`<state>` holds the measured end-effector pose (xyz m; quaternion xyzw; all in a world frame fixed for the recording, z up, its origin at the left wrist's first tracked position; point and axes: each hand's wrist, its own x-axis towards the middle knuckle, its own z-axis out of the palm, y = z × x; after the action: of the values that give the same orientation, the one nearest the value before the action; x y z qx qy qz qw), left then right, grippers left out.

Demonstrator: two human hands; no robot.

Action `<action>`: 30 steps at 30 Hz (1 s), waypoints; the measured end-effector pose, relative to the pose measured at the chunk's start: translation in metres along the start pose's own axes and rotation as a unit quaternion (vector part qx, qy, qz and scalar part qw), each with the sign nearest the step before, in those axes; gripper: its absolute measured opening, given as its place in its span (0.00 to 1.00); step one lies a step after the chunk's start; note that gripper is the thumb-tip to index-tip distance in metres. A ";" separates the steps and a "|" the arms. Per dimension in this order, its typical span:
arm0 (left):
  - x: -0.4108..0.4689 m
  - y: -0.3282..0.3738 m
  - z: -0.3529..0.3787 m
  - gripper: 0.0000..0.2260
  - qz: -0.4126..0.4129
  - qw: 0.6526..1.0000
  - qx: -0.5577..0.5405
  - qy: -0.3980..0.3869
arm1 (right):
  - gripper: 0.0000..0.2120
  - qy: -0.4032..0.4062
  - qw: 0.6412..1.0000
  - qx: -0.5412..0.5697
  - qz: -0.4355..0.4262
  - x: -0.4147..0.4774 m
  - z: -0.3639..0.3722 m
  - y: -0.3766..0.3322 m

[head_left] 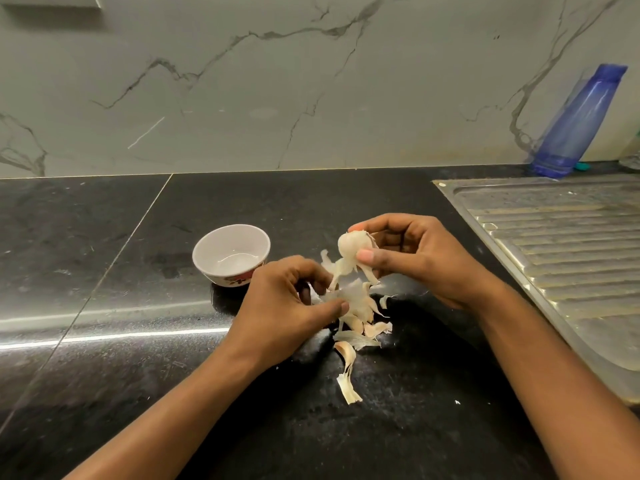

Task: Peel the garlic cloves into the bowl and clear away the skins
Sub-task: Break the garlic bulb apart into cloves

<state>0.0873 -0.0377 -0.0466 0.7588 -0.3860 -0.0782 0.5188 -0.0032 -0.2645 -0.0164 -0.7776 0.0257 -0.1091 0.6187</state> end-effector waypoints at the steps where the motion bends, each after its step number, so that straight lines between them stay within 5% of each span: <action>1: 0.001 0.000 0.000 0.13 -0.004 1.000 -0.005 0.015 | 0.22 -0.005 1.000 -0.005 0.000 0.000 0.001 0.000; 4: 0.005 0.000 0.000 0.18 -0.014 0.998 -0.042 0.049 | 0.23 -0.018 1.000 -0.024 0.001 -0.001 0.002 0.000; 16: 0.006 0.004 0.003 0.14 -0.044 0.984 -0.169 0.030 | 0.23 -0.013 0.992 -0.111 -0.059 -0.004 0.016 0.002; 30: 0.006 0.002 0.002 0.14 -0.048 0.972 -0.229 0.031 | 0.12 0.024 0.974 -0.197 -0.110 -0.004 0.035 0.008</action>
<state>0.0891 -0.0432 -0.0444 0.6392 -0.3051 -0.1655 0.6863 0.0002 -0.2326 -0.0322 -0.8796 -0.0241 -0.1877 0.4365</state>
